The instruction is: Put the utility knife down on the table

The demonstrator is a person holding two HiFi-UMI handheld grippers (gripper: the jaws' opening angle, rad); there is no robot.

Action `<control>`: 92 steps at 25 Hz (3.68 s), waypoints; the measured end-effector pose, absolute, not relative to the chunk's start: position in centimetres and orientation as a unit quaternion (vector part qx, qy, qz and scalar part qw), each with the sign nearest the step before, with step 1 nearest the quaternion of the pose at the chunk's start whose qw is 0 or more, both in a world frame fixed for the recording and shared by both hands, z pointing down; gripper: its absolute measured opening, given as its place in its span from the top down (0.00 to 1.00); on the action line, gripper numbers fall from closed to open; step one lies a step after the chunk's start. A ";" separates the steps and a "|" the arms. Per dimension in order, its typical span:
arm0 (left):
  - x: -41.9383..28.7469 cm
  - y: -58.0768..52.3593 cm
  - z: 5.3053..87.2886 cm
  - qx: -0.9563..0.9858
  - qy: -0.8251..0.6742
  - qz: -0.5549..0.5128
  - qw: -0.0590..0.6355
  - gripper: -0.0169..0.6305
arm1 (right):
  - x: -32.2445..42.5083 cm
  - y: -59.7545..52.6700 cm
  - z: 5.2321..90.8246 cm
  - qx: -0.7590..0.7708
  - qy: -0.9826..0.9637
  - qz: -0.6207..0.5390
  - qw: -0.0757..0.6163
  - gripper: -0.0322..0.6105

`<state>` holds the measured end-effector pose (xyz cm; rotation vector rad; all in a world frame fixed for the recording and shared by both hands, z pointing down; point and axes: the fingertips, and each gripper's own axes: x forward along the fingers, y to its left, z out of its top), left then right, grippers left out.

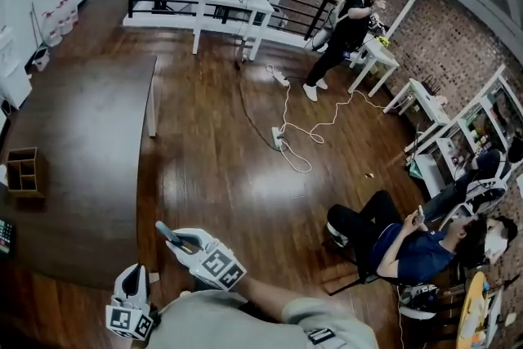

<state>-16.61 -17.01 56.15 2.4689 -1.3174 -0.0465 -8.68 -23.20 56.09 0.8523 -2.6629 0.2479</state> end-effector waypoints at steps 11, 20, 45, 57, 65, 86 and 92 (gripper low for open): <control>-23.6 -24.0 60.3 0.775 -0.604 0.002 0.187 0.97 | -20.0 -34.3 64.0 0.115 -0.956 0.047 0.266 0.84; -25.4 -24.8 60.7 0.716 -0.667 0.009 0.208 0.97 | -24.9 -38.1 70.6 0.032 -0.932 -0.016 0.362 0.84; -26.2 -24.2 59.0 0.738 -0.647 0.005 0.189 0.97 | -22.7 -42.8 69.4 0.155 -0.925 0.023 0.347 0.75; -18.2 -19.3 59.8 0.850 -0.485 -0.020 0.208 0.97 | -7.0 -26.6 61.2 0.354 -0.901 0.139 0.210 0.86; -6.8 -14.7 59.2 0.926 -0.319 0.000 0.203 0.97 | 0.8 -16.4 60.2 0.419 -0.867 0.143 0.231 0.95; 10.5 5.4 61.0 0.942 -0.275 0.082 0.175 0.97 | 16.2 4.7 62.6 0.435 -0.869 0.171 0.160 0.95; 10.7 8.8 59.1 0.935 -0.309 0.096 0.147 0.97 | 17.2 7.2 59.2 0.433 -0.883 0.156 0.096 0.95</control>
